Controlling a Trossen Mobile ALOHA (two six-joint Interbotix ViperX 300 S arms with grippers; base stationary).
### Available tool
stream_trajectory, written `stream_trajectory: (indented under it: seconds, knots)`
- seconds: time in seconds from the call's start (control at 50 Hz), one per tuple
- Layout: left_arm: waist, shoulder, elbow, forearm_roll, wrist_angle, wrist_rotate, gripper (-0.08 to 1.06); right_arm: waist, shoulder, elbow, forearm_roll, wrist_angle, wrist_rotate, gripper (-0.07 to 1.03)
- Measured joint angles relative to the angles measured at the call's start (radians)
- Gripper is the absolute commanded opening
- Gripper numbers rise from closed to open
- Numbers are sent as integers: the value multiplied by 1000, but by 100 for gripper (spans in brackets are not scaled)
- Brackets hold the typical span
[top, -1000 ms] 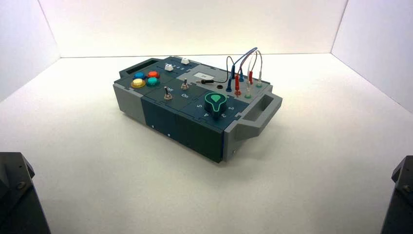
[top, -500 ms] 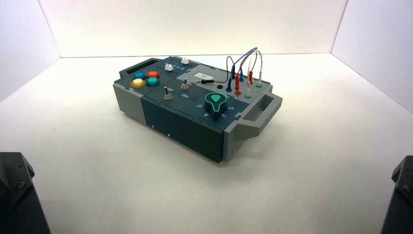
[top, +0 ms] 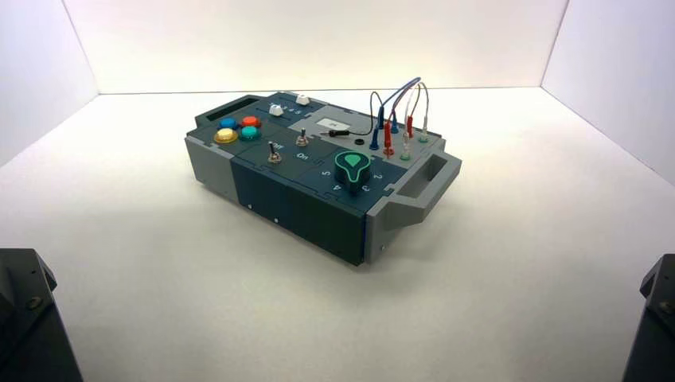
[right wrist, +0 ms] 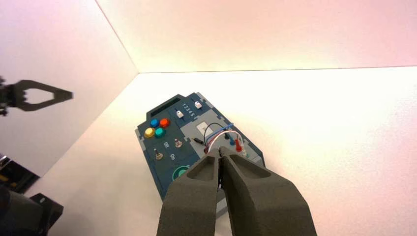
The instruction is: Push the yellow button with the left gripper.
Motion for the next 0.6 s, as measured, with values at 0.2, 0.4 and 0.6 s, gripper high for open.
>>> stream_trajectory:
  seconds: [0.2,0.4,0.6]
  knots:
    - [0,141,-38,2,-25,11,-3,0,0,0,0,0,0,-2]
    - [0,265,-64,2,-58,20,-3,0,0,0,0,0,0,-2]
    - [-8,380,-92,2,-91,21,-3,0,0,0,0,0,0,-2]
